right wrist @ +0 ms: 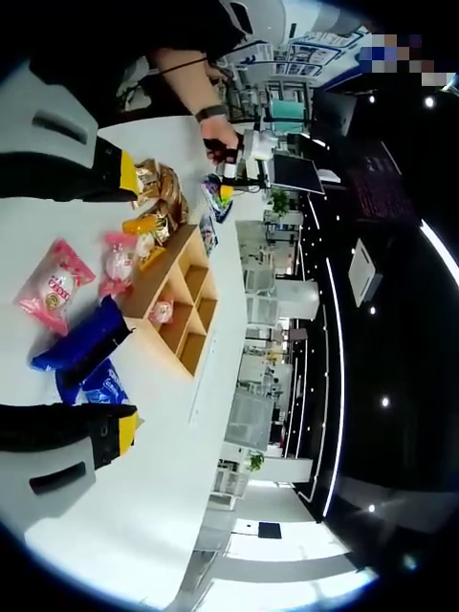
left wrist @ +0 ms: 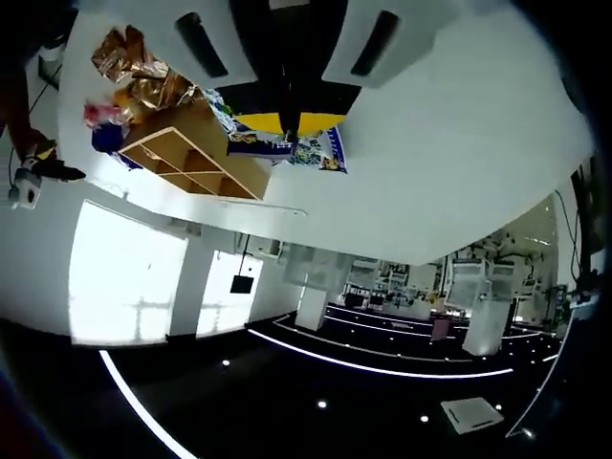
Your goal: Pick up the scattered marshmallows, QQ candies, Oreo cookies, and mixed nuts on the table and sort them into separate containers
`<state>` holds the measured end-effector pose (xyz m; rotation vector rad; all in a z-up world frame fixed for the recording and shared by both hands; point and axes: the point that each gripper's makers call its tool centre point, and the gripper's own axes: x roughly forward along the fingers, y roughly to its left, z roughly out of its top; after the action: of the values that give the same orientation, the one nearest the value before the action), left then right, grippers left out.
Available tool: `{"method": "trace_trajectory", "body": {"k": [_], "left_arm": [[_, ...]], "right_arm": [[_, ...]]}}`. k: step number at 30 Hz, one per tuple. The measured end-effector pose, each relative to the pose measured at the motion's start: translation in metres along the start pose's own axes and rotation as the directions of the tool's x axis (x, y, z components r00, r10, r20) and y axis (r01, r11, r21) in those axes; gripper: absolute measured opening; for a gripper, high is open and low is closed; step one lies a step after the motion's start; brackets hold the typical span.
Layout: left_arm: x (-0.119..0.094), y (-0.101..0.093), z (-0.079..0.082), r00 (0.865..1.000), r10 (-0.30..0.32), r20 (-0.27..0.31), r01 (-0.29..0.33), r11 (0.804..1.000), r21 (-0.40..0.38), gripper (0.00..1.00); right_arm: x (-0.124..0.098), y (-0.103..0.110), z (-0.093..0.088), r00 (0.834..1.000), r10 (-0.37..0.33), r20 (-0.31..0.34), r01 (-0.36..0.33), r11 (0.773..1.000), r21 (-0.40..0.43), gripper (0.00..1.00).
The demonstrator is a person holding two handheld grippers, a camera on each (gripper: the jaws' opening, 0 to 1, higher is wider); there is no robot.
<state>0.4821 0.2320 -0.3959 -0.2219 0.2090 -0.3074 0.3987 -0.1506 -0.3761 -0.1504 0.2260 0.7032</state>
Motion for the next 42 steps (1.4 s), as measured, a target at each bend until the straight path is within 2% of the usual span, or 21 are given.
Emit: {"method": "trace_trajectory", "body": {"k": [12, 21, 26, 32, 42], "left_arm": [[0.006, -0.019, 0.029, 0.999, -0.041, 0.026, 0.040, 0.999, 0.033, 0.07], [0.026, -0.042, 0.043, 0.996, -0.090, 0.020, 0.089, 0.995, 0.042, 0.07], [0.043, -0.052, 0.052, 0.995, -0.096, 0.026, 0.095, 0.994, 0.056, 0.07], [0.074, -0.065, 0.058, 0.993, -0.116, 0.012, 0.114, 0.991, 0.074, 0.07], [0.116, -0.079, 0.063, 0.992, -0.122, 0.014, 0.122, 0.992, 0.042, 0.07]], "right_arm": [[0.000, 0.003, 0.009, 1.000, 0.007, 0.018, -0.006, 1.000, -0.009, 0.82], [-0.005, 0.007, 0.007, 1.000, 0.003, 0.013, -0.003, 1.000, -0.014, 0.82], [-0.007, 0.007, 0.006, 1.000, -0.003, 0.011, 0.003, 1.000, -0.014, 0.82], [-0.009, 0.006, 0.005, 1.000, -0.007, 0.012, 0.007, 1.000, -0.015, 0.82], [-0.008, 0.008, 0.004, 1.000, -0.001, 0.015, 0.001, 1.000, -0.013, 0.82]]}}
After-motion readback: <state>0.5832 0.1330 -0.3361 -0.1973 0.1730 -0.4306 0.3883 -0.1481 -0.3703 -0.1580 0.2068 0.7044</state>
